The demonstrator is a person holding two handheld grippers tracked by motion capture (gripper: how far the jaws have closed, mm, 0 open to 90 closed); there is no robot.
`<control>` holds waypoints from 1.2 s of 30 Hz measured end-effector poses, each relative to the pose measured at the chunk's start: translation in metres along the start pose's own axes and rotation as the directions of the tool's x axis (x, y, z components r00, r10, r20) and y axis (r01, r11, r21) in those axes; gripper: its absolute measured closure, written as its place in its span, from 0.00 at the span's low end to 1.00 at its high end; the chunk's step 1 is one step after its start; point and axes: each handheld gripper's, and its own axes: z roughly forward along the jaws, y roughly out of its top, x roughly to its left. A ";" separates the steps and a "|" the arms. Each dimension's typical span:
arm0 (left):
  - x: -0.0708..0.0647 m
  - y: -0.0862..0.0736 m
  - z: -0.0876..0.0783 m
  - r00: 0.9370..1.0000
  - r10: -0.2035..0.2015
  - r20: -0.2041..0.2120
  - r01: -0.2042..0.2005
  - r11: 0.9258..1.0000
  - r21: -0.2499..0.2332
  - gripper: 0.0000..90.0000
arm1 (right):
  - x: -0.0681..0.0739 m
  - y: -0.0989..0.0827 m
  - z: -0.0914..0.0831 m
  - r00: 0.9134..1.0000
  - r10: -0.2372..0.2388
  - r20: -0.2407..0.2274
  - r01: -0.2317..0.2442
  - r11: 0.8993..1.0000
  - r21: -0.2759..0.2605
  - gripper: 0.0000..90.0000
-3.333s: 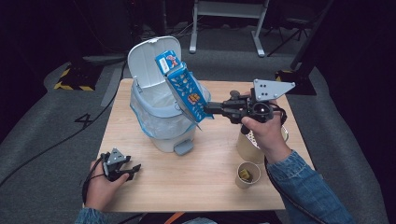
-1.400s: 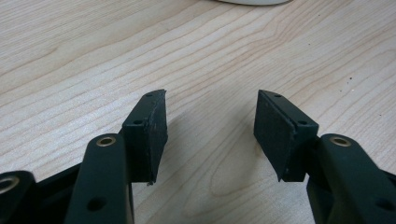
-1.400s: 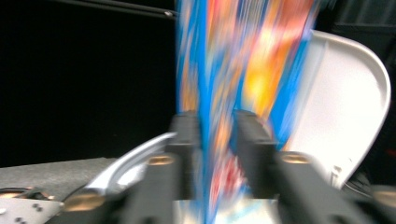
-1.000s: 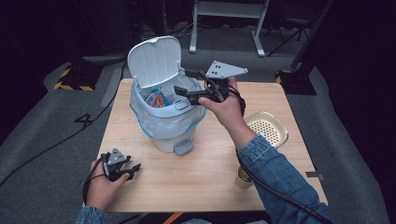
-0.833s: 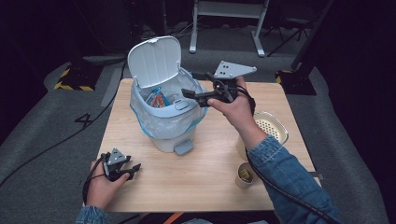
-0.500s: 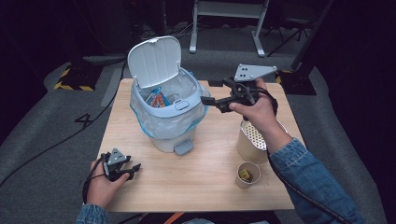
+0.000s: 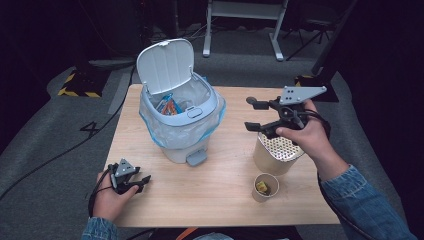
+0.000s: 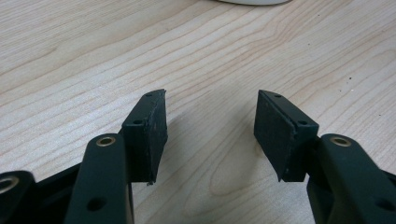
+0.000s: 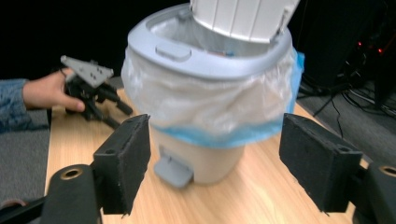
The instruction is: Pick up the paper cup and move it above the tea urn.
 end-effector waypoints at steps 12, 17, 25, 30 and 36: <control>0.000 0.000 0.000 1.000 0.001 0.000 -0.001 1.000 -0.001 0.49 | 0.006 -0.047 -0.033 0.999 0.030 0.030 -0.032 0.997 0.070 0.22; 0.000 0.000 0.000 1.000 0.000 0.000 0.000 1.000 -0.001 0.49 | 0.010 -0.067 -0.043 0.999 0.031 0.007 -0.032 0.994 0.107 0.21; 0.000 0.000 0.000 1.000 0.001 0.000 -0.001 1.000 0.001 0.49 | 0.022 -0.094 -0.059 0.999 0.007 0.036 -0.014 0.983 0.182 0.22; 0.000 0.000 0.000 1.000 0.002 0.000 -0.002 1.000 0.001 0.49 | 0.030 -0.111 -0.067 0.999 0.014 0.036 -0.022 0.976 0.218 0.24; 0.000 0.000 0.000 1.000 0.001 0.000 -0.001 1.000 0.001 0.49 | 0.037 -0.138 -0.072 0.998 0.050 0.034 -0.056 0.970 0.239 0.24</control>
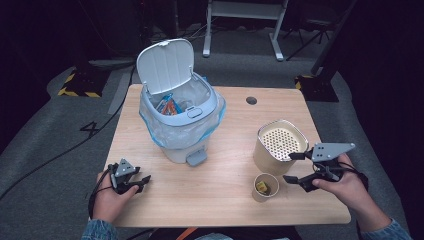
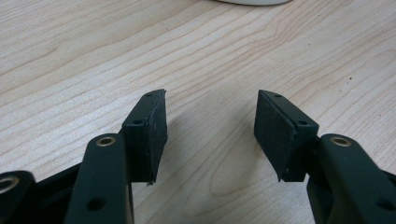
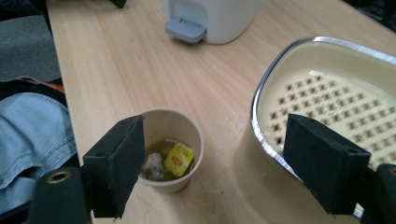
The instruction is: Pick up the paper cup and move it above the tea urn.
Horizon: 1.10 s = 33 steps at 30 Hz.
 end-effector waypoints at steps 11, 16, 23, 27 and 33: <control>0.000 0.000 0.000 1.000 0.001 0.000 -0.001 1.000 0.000 0.49 | 0.006 -0.040 0.019 0.999 0.027 -0.029 -0.024 0.997 0.074 0.22; 0.000 0.000 0.000 1.000 0.001 -0.002 -0.001 1.000 0.000 0.49 | 0.009 -0.056 0.032 0.999 0.027 -0.032 -0.024 0.995 0.094 0.22; 0.000 0.000 0.000 1.000 -0.002 0.001 0.002 1.000 0.000 0.49 | 0.012 -0.068 0.051 0.998 0.025 -0.055 -0.019 0.995 0.100 0.21; 0.000 0.000 0.000 1.000 0.000 -0.002 0.000 1.000 0.000 0.49 | 0.015 -0.071 0.061 0.997 0.023 -0.075 -0.017 0.996 0.088 0.21; 0.000 0.000 0.000 1.000 -0.001 -0.001 0.001 1.000 -0.001 0.49 | 0.022 -0.072 0.076 0.994 0.030 -0.106 -0.024 0.998 0.057 0.21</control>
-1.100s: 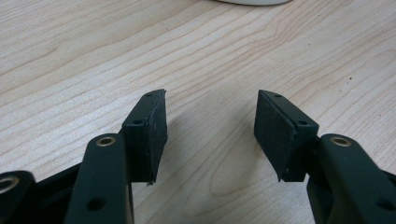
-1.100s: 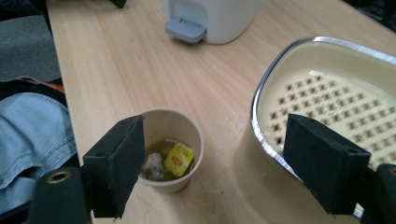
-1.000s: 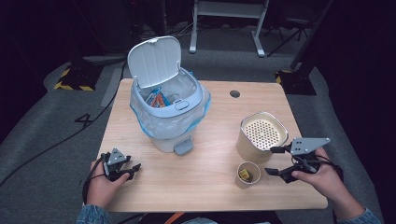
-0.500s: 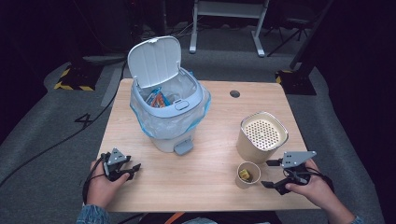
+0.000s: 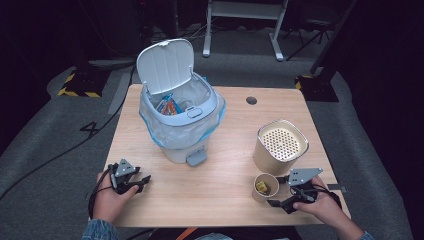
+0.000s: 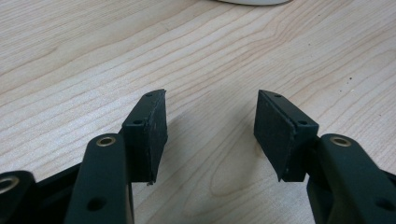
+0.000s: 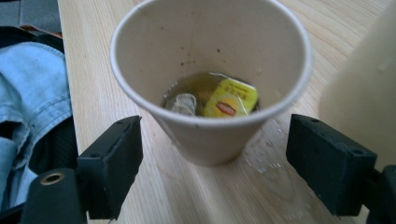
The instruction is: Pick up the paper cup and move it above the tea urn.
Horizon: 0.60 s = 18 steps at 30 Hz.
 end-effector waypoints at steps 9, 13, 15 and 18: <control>0.000 0.000 0.000 1.000 0.001 -0.001 -0.001 1.000 0.000 0.49 | 0.005 0.001 0.020 1.000 0.018 -0.023 -0.019 0.998 -0.064 0.21; 0.000 0.000 0.000 1.000 0.001 0.000 -0.001 1.000 0.000 0.49 | 0.006 0.001 0.025 1.000 0.020 -0.007 -0.020 0.996 -0.090 0.25; 0.000 0.000 0.000 1.000 0.001 0.000 -0.001 1.000 -0.001 0.49 | 0.006 0.001 0.026 1.000 0.021 0.009 -0.020 0.995 -0.100 0.30; 0.000 0.000 0.000 1.000 0.002 0.001 -0.002 1.000 0.000 0.49 | 0.004 0.000 0.026 0.999 0.034 0.001 -0.034 0.993 -0.114 0.31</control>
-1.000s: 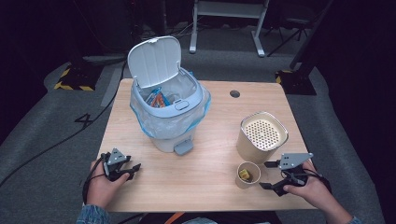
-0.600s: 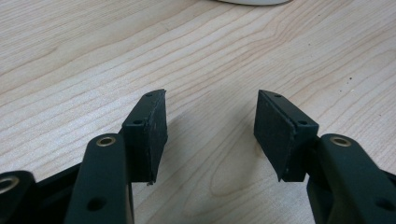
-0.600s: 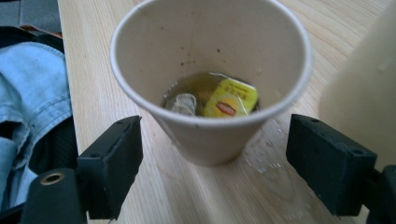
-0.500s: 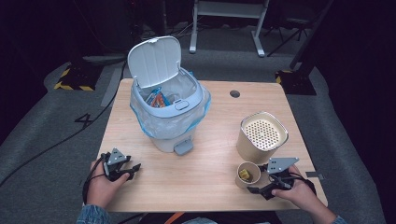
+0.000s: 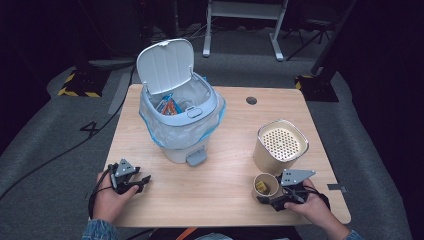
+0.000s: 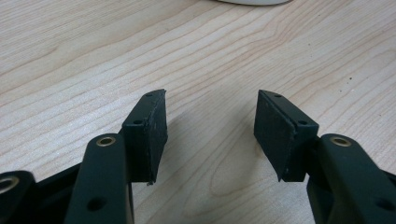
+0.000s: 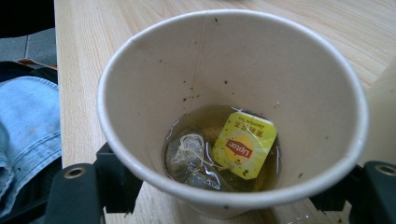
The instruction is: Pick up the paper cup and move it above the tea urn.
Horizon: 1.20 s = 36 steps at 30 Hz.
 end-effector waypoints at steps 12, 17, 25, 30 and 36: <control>0.000 0.000 0.000 1.000 0.000 -0.003 0.000 1.000 0.000 0.49 | 0.002 0.015 -0.019 0.999 -0.008 0.033 0.009 0.999 -0.042 0.32; 0.000 0.000 0.000 1.000 0.002 -0.004 -0.002 1.000 0.000 0.49 | 0.005 0.024 -0.032 0.997 -0.004 0.078 0.008 0.998 -0.058 0.32; 0.000 0.001 0.002 1.000 -0.002 -0.008 0.002 1.000 -0.004 0.49 | 0.010 0.037 -0.054 0.992 0.042 0.123 -0.036 0.998 -0.053 0.33; 0.000 0.002 0.002 1.000 -0.004 -0.007 0.004 1.000 -0.003 0.49 | 0.010 0.043 -0.064 0.991 0.049 0.126 -0.043 0.998 -0.049 0.33; 0.000 0.002 0.002 1.000 -0.004 -0.007 0.004 1.000 0.000 0.49 | 0.008 0.060 -0.085 0.989 0.048 0.140 -0.039 0.997 -0.068 0.33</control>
